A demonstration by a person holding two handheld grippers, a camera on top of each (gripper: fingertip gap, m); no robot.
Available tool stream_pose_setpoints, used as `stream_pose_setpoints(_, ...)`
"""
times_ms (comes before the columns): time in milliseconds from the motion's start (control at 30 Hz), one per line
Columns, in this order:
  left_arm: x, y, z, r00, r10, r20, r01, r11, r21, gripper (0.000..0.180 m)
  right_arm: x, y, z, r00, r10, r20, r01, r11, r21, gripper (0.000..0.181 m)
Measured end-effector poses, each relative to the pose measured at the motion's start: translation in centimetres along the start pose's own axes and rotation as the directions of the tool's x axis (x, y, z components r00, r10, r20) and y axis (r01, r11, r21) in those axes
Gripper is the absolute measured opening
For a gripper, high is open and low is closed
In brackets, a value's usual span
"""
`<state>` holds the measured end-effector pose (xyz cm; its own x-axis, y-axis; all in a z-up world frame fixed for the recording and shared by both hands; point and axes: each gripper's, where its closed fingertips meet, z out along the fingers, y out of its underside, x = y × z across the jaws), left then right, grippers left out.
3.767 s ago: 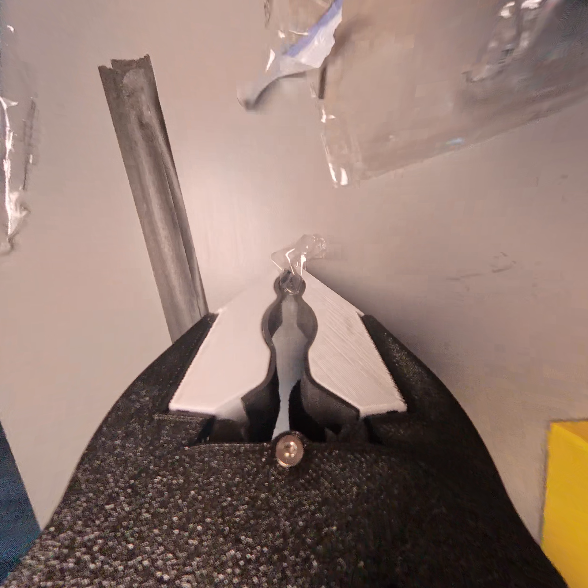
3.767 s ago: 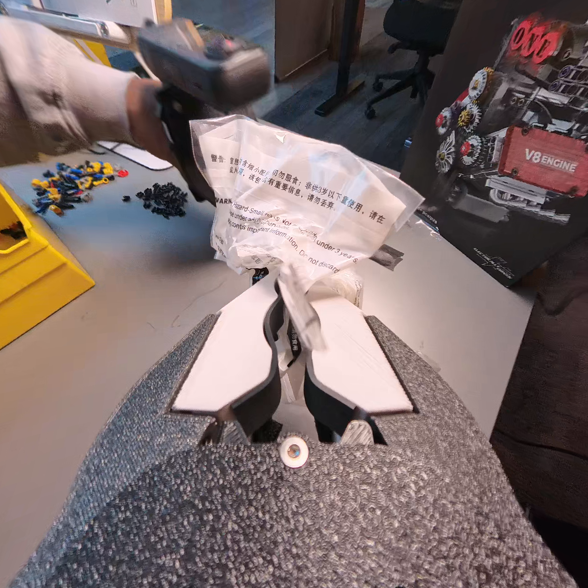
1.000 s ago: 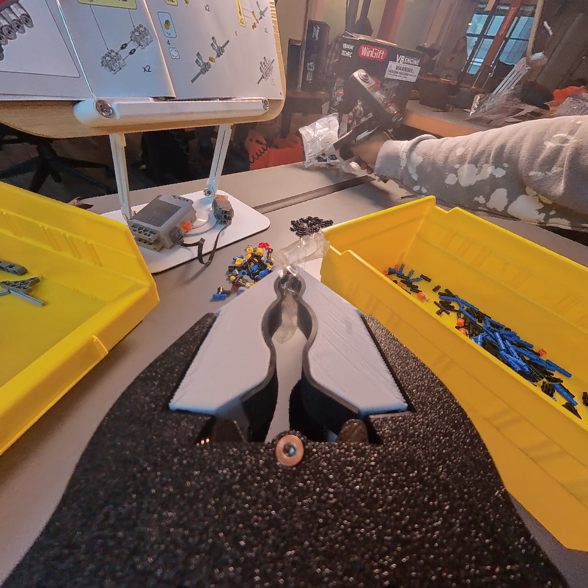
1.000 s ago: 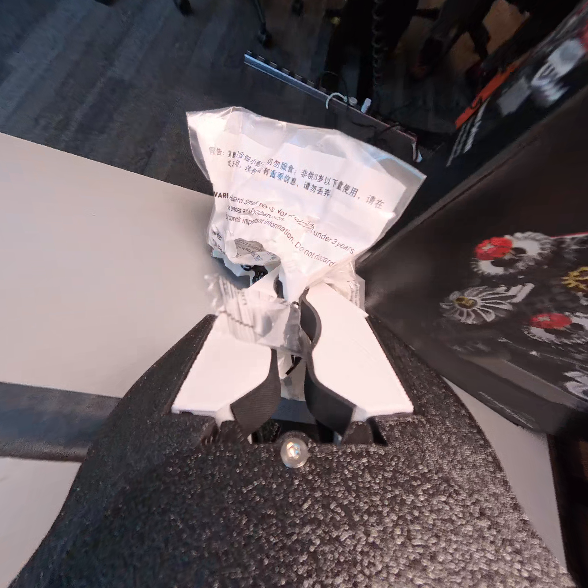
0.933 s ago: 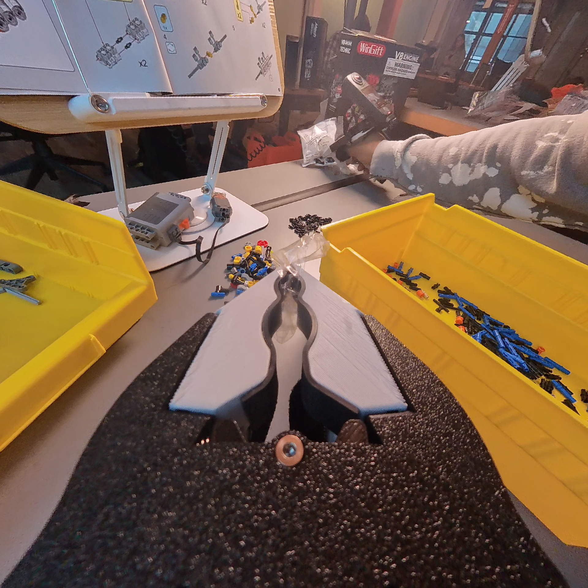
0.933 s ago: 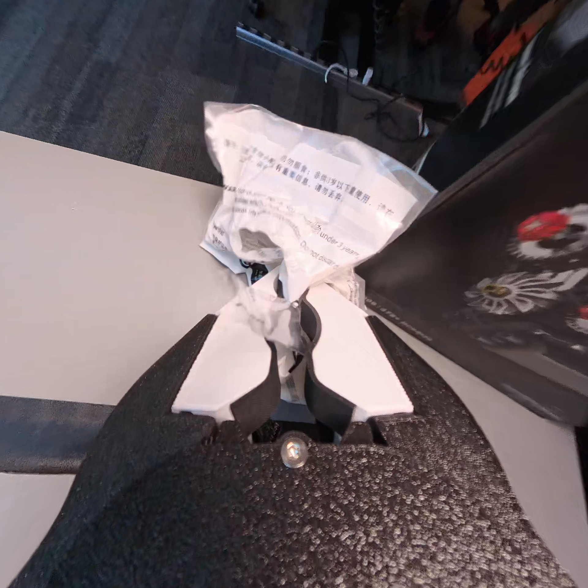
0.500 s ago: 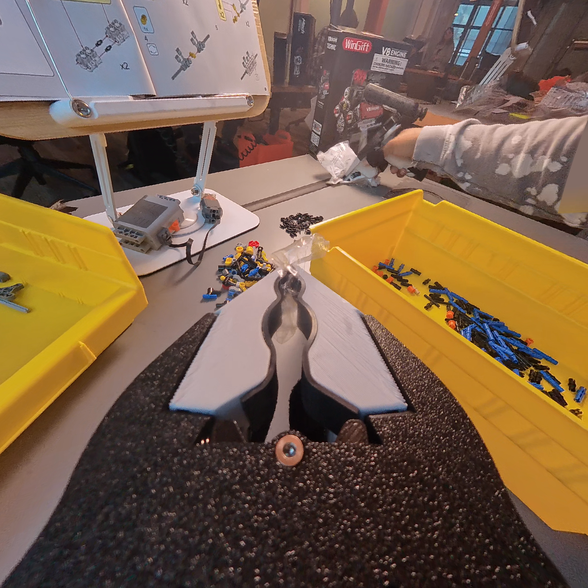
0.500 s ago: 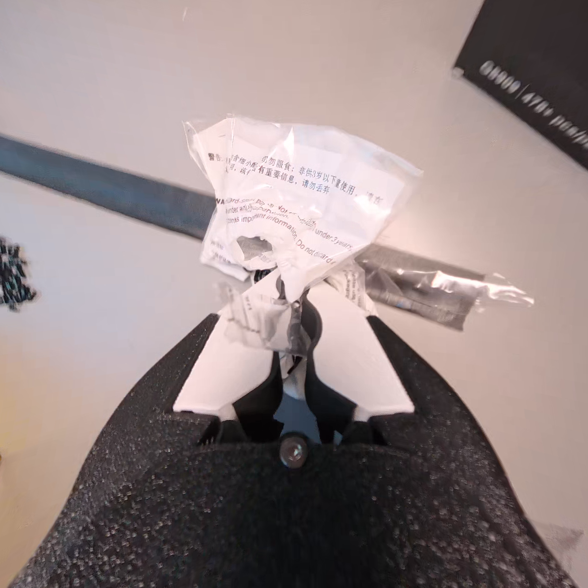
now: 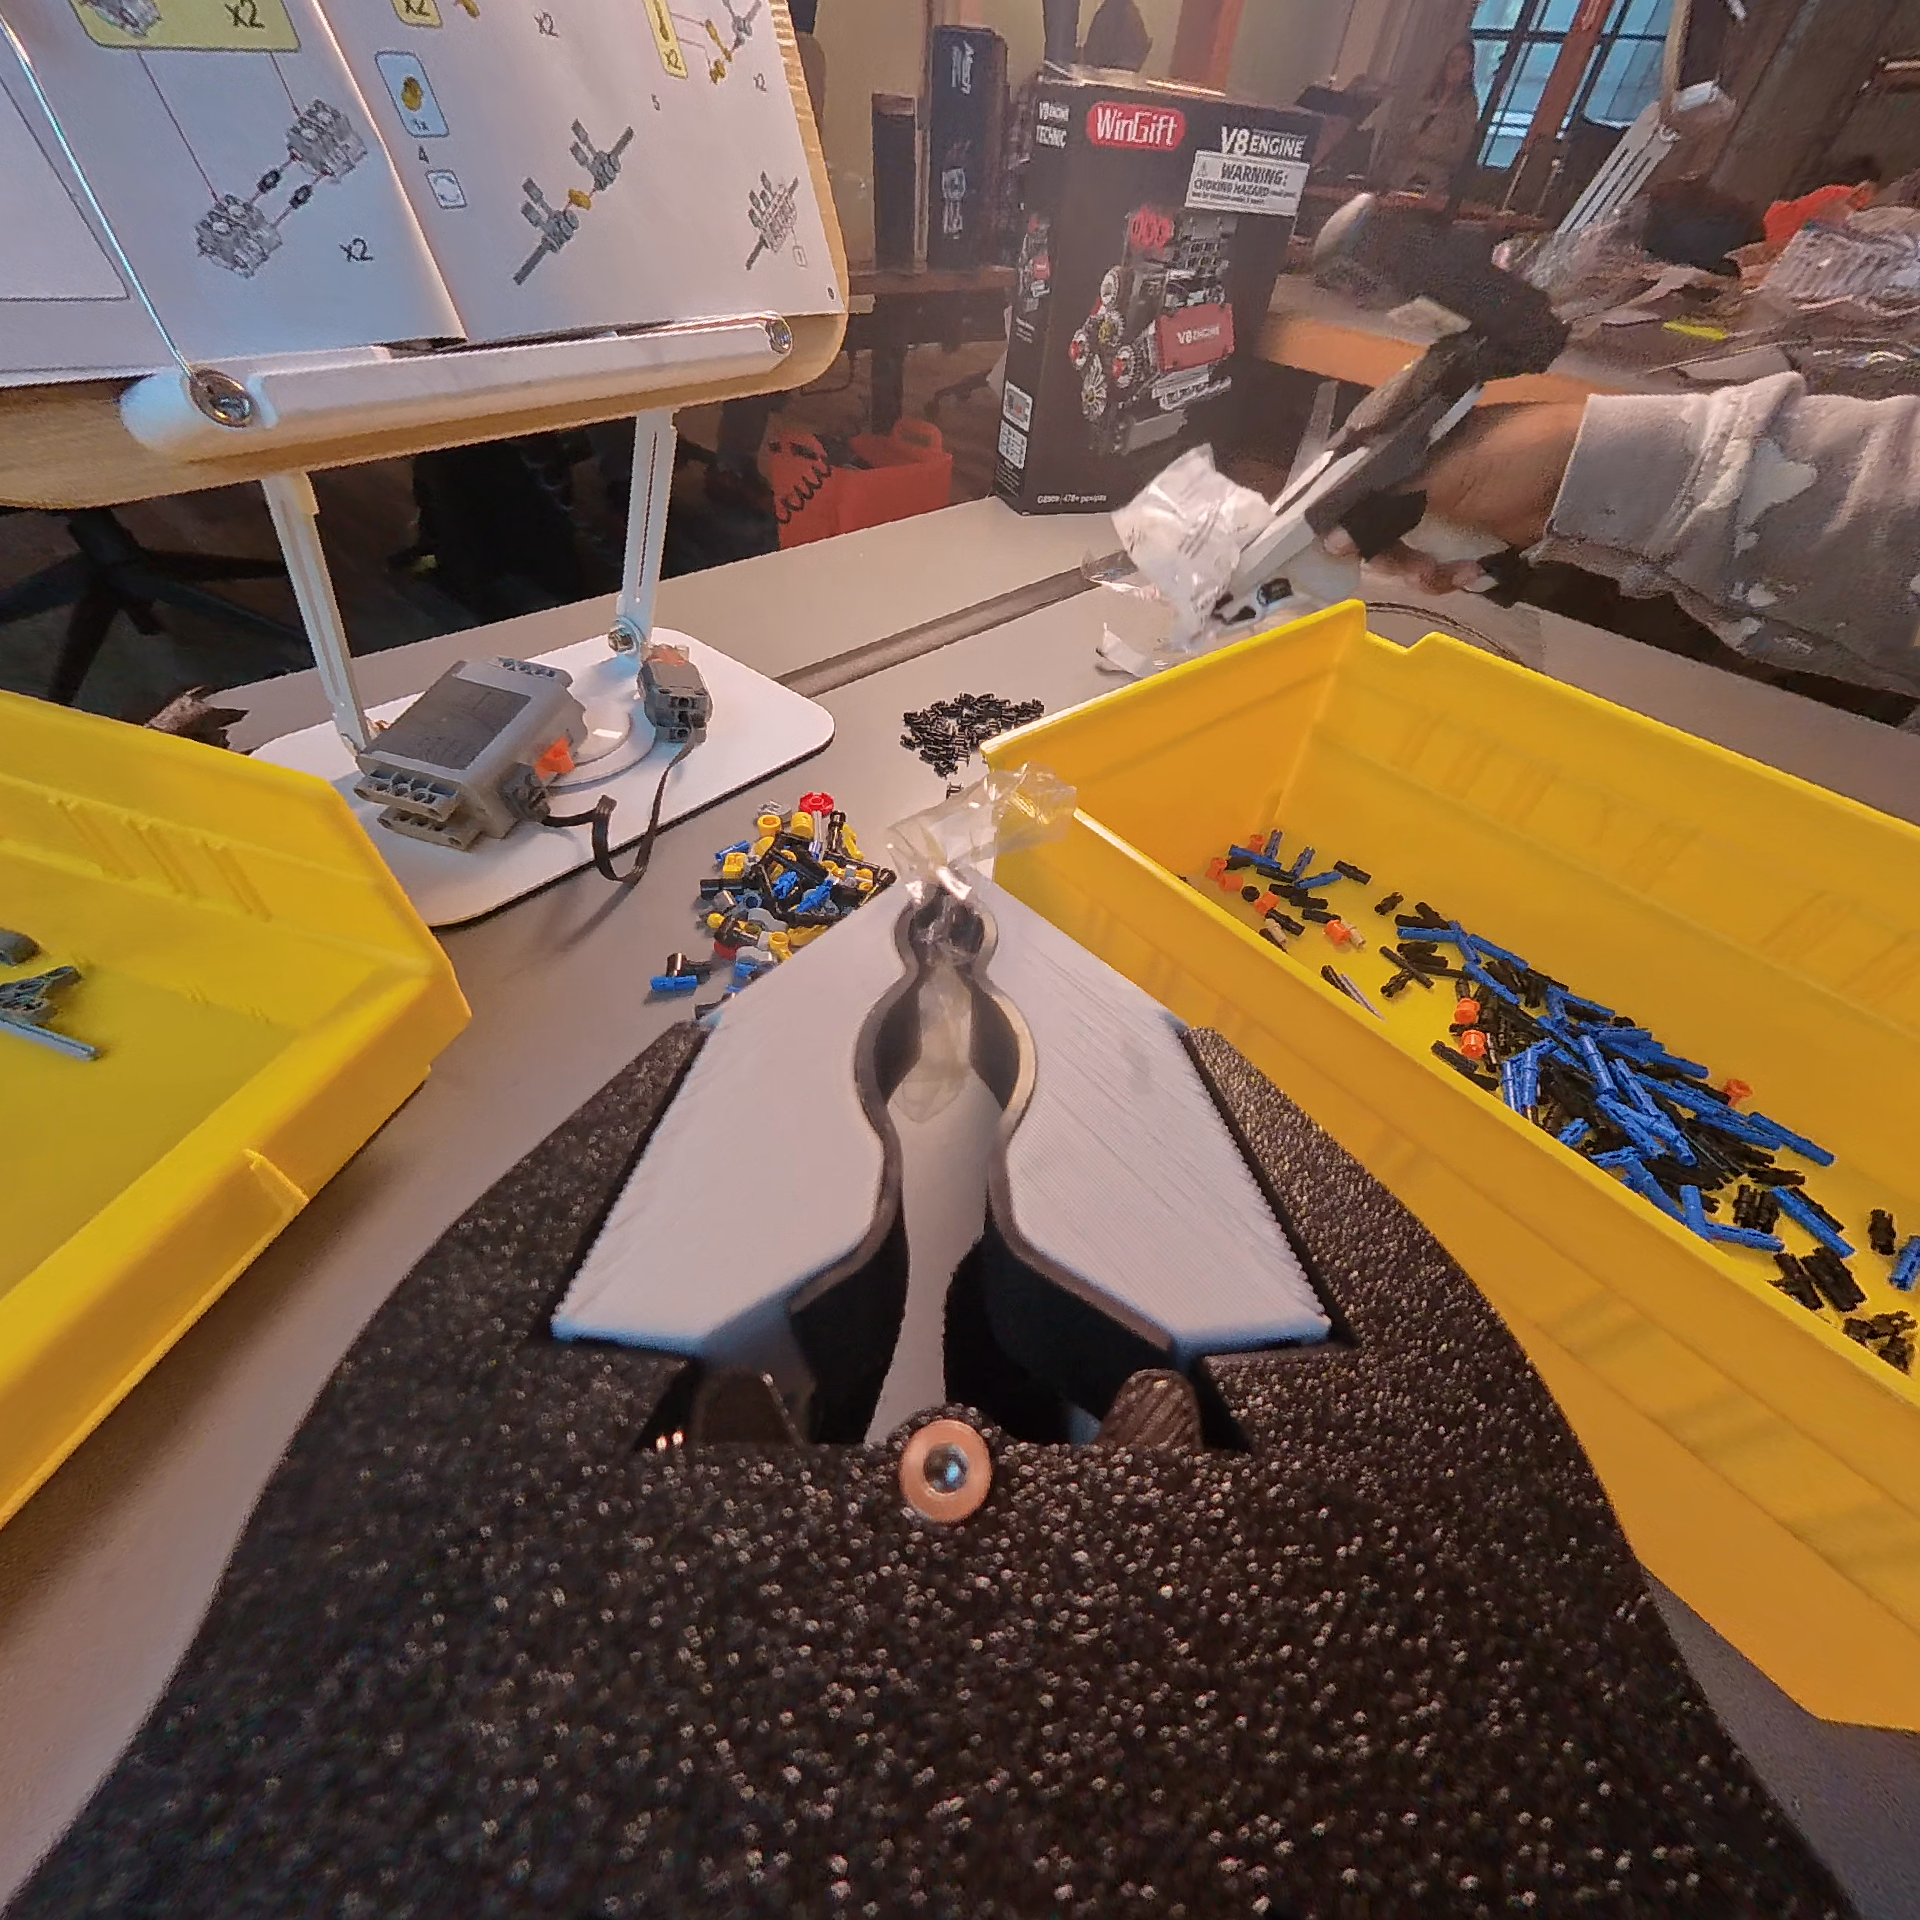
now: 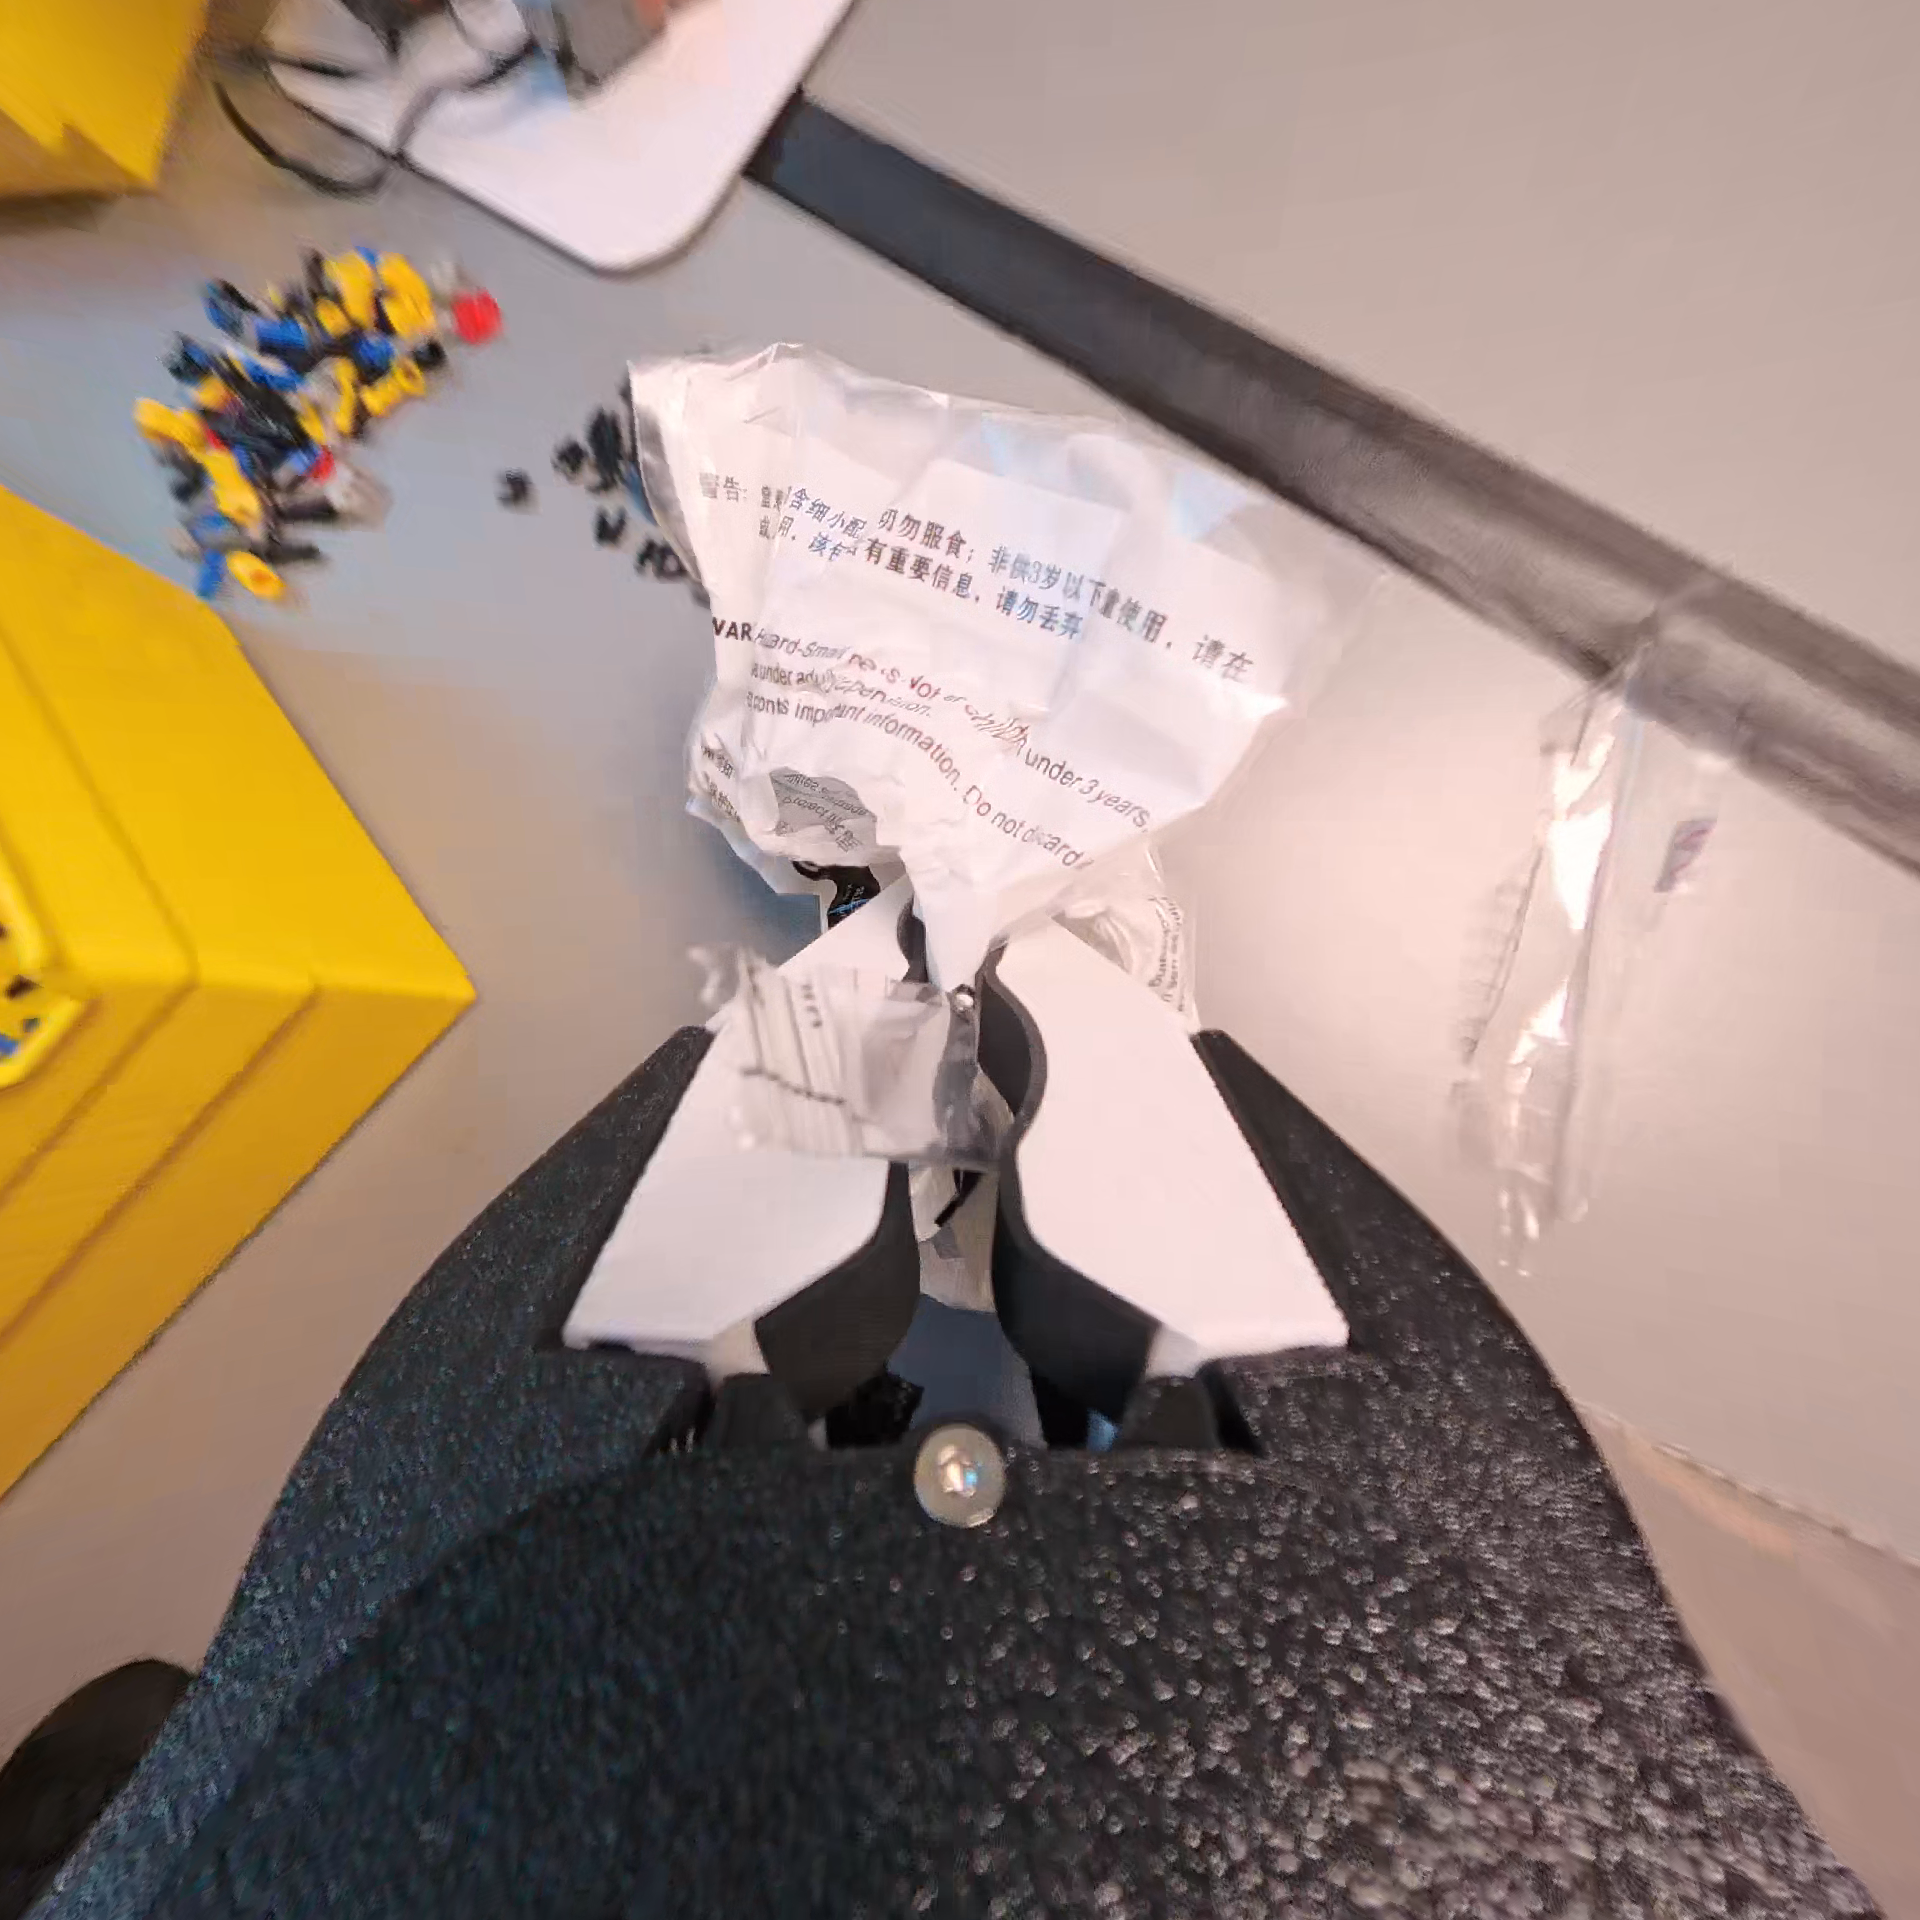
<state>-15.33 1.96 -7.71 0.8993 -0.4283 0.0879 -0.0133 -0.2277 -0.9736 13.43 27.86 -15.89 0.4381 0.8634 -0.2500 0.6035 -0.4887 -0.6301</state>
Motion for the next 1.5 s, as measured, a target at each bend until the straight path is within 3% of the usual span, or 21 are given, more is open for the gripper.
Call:
stream_pose_setpoints(67, -0.1, 0.0, 0.0, 1.000, 0.000, 0.000, 0.000, 1.000, 0.000, 0.000, 1.0, -2.4, -2.4, 0.999, -0.005, -0.048, 0.010, 0.995, 0.100, 0.000)
stream_pose_setpoints(167, 0.0, 0.2, 0.1, 1.000, -0.008, -0.007, 0.008, 1.000, -0.003, 0.000, 4.6, -4.4, -5.1, 0.990, 0.005, -0.143, 0.015, 0.990, 0.139, 0.000)
stream_pose_setpoints(267, 0.2, 0.3, 0.2, 1.000, -0.002, -0.011, 0.002, 1.000, -0.011, 0.000, 8.8, -3.9, -5.3, 0.977, -0.017, -0.213, 0.031, 0.997, 0.065, 0.000)
stream_pose_setpoints(400, 0.2, 0.1, 0.1, 1.000, 0.015, -0.002, -0.015, 1.000, -0.010, 0.000, 11.3, -1.1, -1.9, 0.985, 0.061, -0.161, -0.063, 0.998, -0.008, 0.003)
stream_pose_setpoints(567, -0.2, 0.1, -0.1, 1.000, 0.004, 0.006, -0.004, 1.000, -0.003, 0.000, 12.3, 0.9, 0.5, 0.976, 0.096, -0.195, -0.112, 0.991, -0.068, 0.045)
stream_pose_setpoints(600, -0.2, 0.1, -0.1, 1.000, 0.001, 0.004, -0.001, 1.000, -0.003, 0.000, 12.5, 0.8, 0.5, 0.973, 0.083, -0.214, -0.099, 0.993, -0.066, 0.046)
stream_pose_setpoints(667, -0.2, 0.3, 0.0, 1.000, -0.004, -0.002, 0.004, 1.000, -0.007, 0.000, 12.8, 0.9, 0.5, 0.966, 0.067, -0.248, -0.090, 0.992, -0.086, 0.040)
stream_pose_setpoints(767, 0.0, 0.5, 0.2, 1.000, 0.003, -0.008, -0.003, 1.000, -0.019, 0.000, 13.3, 1.1, 0.5, 0.951, 0.019, -0.307, -0.052, 0.994, -0.101, 0.010)
stream_pose_setpoints(833, 0.1, 0.5, 0.2, 1.000, 0.012, -0.005, -0.012, 1.000, -0.022, 0.000, 13.2, 1.2, 0.5, 0.947, 0.004, -0.320, -0.036, 0.995, -0.093, 0.000)
stream_pose_setpoints(933, 0.1, 0.0, -0.1, 1.000, 0.012, -0.002, -0.012, 1.000, -0.007, 0.000, 12.3, 1.2, 0.3, 0.952, -0.029, -0.304, -0.003, 0.995, -0.104, 0.000)
stream_pose_setpoints(1067, 0.1, -0.5, -0.4, 1.000, 0.016, 0.003, -0.016, 1.000, 0.015, 0.000, 8.3, -3.7, -2.3, 0.979, 0.017, -0.205, 0.004, 0.995, 0.101, 0.000)
stream_pose_setpoints(1133, 0.2, -0.6, -0.4, 1.000, 0.013, -0.003, -0.013, 1.000, 0.017, 0.000, 6.0, -5.5, -3.3, 0.986, -0.004, -0.169, 0.027, 0.990, 0.137, 0.000)
stream_pose_setpoints(1400, 0.7, -0.9, -0.6, 1.000, 0.029, -0.012, -0.028, 0.999, 0.024, 0.000, 0.1, -2.5, 1.8, 0.994, -0.035, -0.103, 0.032, 0.999, -0.033, 0.000)
stream_pose_setpoints(1467, 0.6, -1.1, -0.8, 1.000, 0.028, -0.008, -0.028, 0.999, 0.032, 0.000, -0.1, -1.1, 3.3, 0.992, -0.029, -0.122, 0.020, 0.998, -0.067, 0.006)
stream_pose_setpoints(1500, 0.5, -1.2, -1.0, 1.000, 0.027, -0.006, -0.026, 0.999, 0.036, 0.000, 0.0, -0.4, 3.8, 0.989, -0.031, -0.142, 0.018, 0.995, -0.095, 0.017)
